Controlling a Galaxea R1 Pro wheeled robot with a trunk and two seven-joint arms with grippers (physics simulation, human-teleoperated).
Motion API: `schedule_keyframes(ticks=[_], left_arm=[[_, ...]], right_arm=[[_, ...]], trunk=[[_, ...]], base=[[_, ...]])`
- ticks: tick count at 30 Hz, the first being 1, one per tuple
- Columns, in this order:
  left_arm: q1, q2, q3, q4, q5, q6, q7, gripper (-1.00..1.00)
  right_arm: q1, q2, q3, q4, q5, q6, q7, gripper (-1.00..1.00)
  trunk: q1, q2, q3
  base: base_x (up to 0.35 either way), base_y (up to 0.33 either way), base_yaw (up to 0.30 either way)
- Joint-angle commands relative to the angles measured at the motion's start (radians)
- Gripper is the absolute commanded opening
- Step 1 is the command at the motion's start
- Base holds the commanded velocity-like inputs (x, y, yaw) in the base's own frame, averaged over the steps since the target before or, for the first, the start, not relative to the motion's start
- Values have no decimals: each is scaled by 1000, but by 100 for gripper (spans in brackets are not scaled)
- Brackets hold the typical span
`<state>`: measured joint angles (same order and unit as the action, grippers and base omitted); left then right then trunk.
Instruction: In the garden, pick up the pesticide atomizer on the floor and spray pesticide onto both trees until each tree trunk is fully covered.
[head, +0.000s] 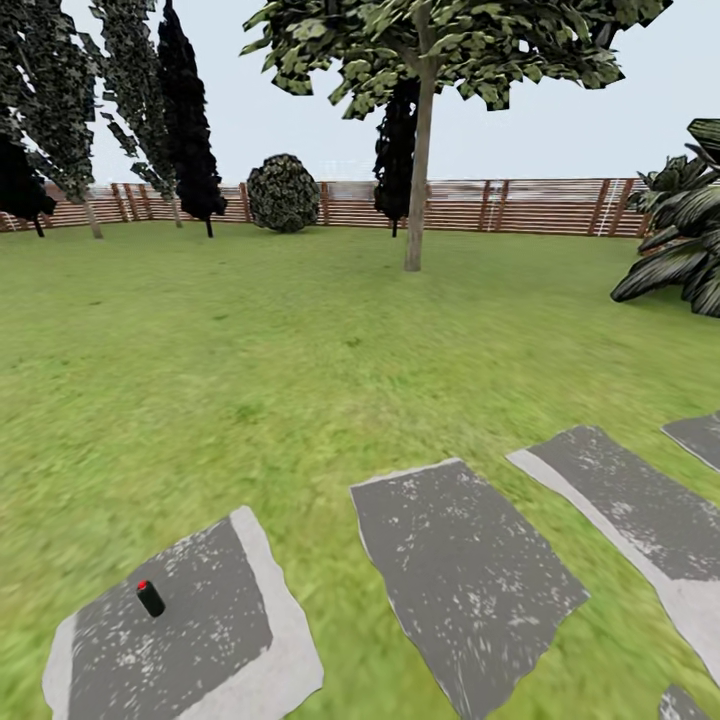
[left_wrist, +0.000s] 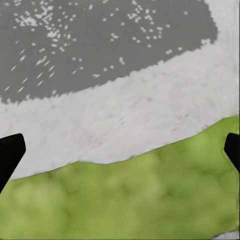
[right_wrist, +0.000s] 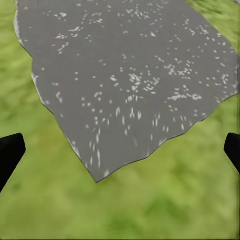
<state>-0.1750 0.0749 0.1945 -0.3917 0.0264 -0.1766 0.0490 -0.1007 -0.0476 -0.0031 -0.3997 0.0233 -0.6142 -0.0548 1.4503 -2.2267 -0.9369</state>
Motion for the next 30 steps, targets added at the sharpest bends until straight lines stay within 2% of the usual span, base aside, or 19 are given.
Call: schedule_keyframes(ticks=[1,17,30], left_arm=[[0,0,1,0,3,-3,1,100],[-1,0,2,1,3,-3,2,100],[-1,0,2,1,3,-3,2,100]], right_arm=[[-1,0,0,1,3,-2,-3,100],[-1,0,0,1,3,-2,-3,100],[-1,0,0,1,3,-2,-3,100]], trunk=[[0,0,-1],[0,0,-1],[0,0,-1]], base=[[234,-201,0],[190,-228,15],[161,-245,242]])
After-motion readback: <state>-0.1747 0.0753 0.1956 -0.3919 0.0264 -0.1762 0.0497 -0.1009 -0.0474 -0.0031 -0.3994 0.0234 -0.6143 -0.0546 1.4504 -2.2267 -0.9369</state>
